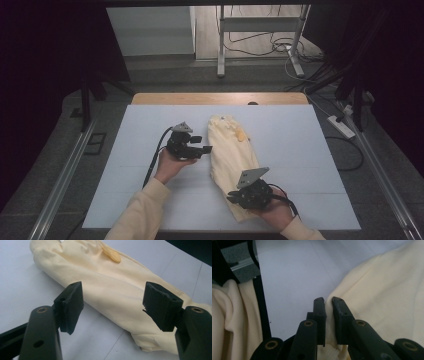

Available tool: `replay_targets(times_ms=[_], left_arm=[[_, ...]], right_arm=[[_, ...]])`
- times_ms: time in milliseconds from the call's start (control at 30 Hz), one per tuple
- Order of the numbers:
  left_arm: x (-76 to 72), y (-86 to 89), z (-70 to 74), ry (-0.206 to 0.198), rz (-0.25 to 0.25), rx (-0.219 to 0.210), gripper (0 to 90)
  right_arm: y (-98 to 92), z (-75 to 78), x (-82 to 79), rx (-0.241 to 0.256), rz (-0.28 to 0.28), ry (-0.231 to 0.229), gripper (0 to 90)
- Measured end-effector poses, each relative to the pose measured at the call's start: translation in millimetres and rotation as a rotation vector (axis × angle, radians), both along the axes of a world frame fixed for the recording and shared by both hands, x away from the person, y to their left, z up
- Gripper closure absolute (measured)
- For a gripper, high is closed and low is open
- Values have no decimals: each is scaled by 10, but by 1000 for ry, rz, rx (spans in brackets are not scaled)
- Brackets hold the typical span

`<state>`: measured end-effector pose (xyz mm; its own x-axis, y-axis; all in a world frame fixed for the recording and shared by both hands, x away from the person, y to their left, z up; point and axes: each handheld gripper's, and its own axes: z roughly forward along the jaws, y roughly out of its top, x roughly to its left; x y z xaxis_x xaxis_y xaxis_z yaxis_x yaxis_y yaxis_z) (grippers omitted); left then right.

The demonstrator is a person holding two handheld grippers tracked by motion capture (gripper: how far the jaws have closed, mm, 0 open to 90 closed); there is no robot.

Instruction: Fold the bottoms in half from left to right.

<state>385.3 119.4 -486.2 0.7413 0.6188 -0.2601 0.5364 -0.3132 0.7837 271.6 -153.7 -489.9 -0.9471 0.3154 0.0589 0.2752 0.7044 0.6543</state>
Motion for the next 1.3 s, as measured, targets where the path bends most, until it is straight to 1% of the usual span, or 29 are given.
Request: replay_targets(times_ms=[33, 67, 133, 167, 233, 267, 333, 400, 467, 533, 667, 767, 833, 900, 1067, 1200, 1300], left_arm=[[-2, 0, 2, -1, 1, -1, 319], [-3, 3, 5, -2, 0, 1, 319], [-6, 3, 8, -2, 1, -2, 317], [-6, 4, 9, -3, 2, -3, 317], [-4, 7, 10, -6, 1, -3, 317], [-2, 9, 9, -7, 1, -2, 316], [1, 11, 6, -5, 3, -3, 315], [2, 14, 5, -5, 4, -2, 314], [2, 16, 6, -6, 4, -3, 313], [1, 19, 7, -6, 5, -3, 313], [1, 22, 7, -5, 3, 1, 312], [-1, 20, 8, -3, 3, 1, 311], [0, 21, 6, -3, 3, 1, 311], [1, 24, 5, -1, 4, 1, 310], [-3, 33, 15, -2, 4, -1, 307], [1, 38, 12, 2, 3, 0, 304], [1, 43, 15, 0, 5, -3, 303]], right_arm=[[5, -28, -1, -3, 5, 2, 787], [0, -54, 9, 5, 10, 8, 759], [-21, -76, 33, 32, 7, 25, 648], [-34, -70, 45, 38, 5, 22, 588], [-67, -33, 58, 57, -18, -2, 500], [-93, -5, 69, 77, -30, -11, 475], [-156, 56, 96, 102, -68, -34, 439], [-223, 94, 129, 107, -103, -64, 413], [-291, 103, 164, 100, -138, -89, 395], [-362, 94, 208, 85, -176, -98, 383], [-481, 57, 292, 62, -245, -79, 372], [-545, 27, 341, 48, -279, -63, 365], [-576, 11, 367, 37, -291, -57, 354], [-596, -10, 386, 13, -307, -51, 342], [-622, -60, 408, -24, -328, -39, 319], [-633, -113, 415, -59, -347, -18, 296], [-653, -164, 426, -75, -354, 18, 285]])
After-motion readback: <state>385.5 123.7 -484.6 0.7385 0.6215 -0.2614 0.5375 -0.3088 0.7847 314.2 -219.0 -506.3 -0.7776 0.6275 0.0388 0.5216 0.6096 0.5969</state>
